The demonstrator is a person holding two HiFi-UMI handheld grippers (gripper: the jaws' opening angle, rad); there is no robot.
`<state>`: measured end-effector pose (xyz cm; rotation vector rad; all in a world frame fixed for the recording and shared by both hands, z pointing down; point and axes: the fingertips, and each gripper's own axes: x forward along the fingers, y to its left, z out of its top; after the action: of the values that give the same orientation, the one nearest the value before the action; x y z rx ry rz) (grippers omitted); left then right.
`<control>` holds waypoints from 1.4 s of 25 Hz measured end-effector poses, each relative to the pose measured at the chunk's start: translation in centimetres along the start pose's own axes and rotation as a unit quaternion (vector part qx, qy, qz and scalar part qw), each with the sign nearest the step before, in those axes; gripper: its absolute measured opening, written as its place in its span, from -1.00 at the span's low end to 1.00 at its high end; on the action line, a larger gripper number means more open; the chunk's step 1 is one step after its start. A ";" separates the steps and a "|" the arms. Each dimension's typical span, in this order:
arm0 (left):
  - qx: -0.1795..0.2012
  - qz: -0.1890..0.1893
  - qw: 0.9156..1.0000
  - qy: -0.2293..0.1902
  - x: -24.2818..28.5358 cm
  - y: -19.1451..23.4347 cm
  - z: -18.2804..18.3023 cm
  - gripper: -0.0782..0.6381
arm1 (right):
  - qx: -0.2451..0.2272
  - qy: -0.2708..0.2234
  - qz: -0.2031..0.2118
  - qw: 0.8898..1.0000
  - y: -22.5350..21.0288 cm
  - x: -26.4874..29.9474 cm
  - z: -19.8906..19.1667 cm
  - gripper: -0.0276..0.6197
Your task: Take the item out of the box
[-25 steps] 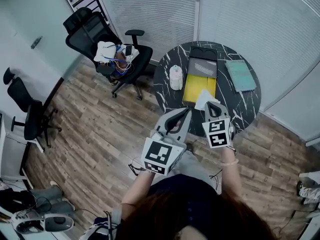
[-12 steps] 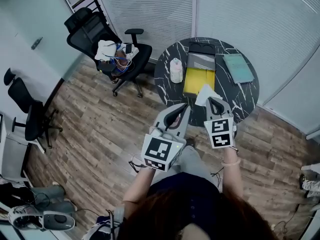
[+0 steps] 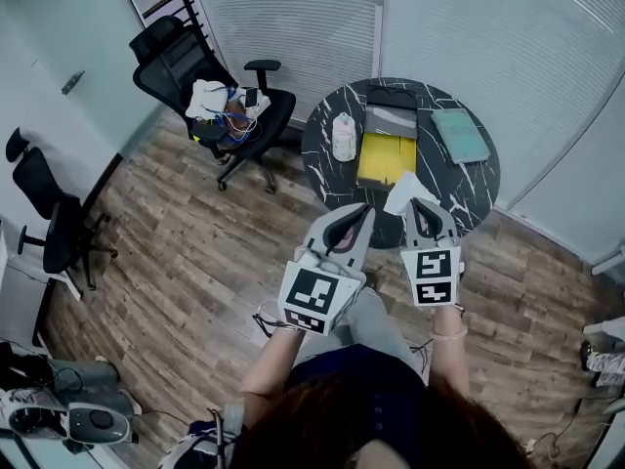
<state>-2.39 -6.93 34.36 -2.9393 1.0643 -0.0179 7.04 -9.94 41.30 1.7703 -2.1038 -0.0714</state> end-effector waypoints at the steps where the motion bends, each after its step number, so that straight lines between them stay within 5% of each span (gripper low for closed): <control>1: -0.001 -0.002 1.000 -0.001 -0.1 -0.1 0.0 -0.71 | -0.001 -0.002 -0.003 1.000 0.0 -0.3 0.2 -0.84; 35: -0.005 -0.027 1.000 -0.011 -0.3 -4.1 1.8 -0.71 | 0.029 -0.078 -0.039 0.996 -2.0 -8.9 4.9 -0.84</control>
<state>0.02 -3.59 32.62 -2.9691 0.9854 0.0201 8.46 -2.89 33.90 1.9385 -2.1620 -0.1776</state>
